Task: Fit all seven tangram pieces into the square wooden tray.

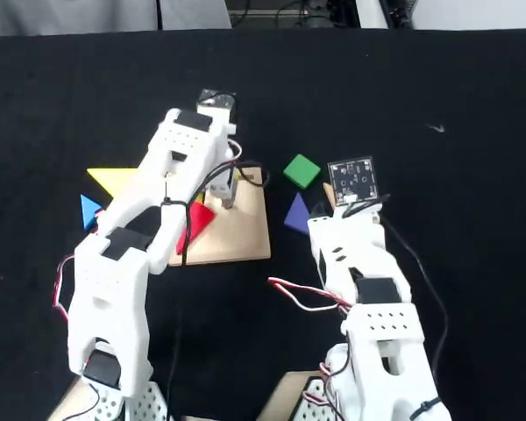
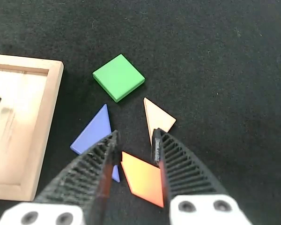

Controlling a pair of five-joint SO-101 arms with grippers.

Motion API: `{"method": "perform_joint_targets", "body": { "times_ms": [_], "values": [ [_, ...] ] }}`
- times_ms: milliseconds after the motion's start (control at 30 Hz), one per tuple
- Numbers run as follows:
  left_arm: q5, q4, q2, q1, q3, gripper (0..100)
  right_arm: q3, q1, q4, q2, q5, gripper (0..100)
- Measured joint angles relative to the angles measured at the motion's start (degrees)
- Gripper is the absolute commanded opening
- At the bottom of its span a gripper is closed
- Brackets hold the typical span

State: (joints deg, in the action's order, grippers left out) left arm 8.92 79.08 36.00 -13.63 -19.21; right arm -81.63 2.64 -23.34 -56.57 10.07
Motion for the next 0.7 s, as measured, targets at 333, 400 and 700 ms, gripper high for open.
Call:
{"method": "perform_joint_targets", "body": {
  "times_ms": [333, 400, 700],
  "values": [
    [-13.27, 17.58, -9.49, 8.62, -21.71, 17, 0.0, 0.0, 0.0, 0.0, 0.0, 12.1],
    [-21.45, 18.55, -9.49, 14.51, -22.42, 17, 0.0, 0.0, 0.0, 0.0, 0.0, 12.1],
    [-52.57, 20.84, -2.11, 25.32, -22.51, 17, 0.0, 0.0, 0.18, 0.0, 0.0, 12.1]
  ]
}}
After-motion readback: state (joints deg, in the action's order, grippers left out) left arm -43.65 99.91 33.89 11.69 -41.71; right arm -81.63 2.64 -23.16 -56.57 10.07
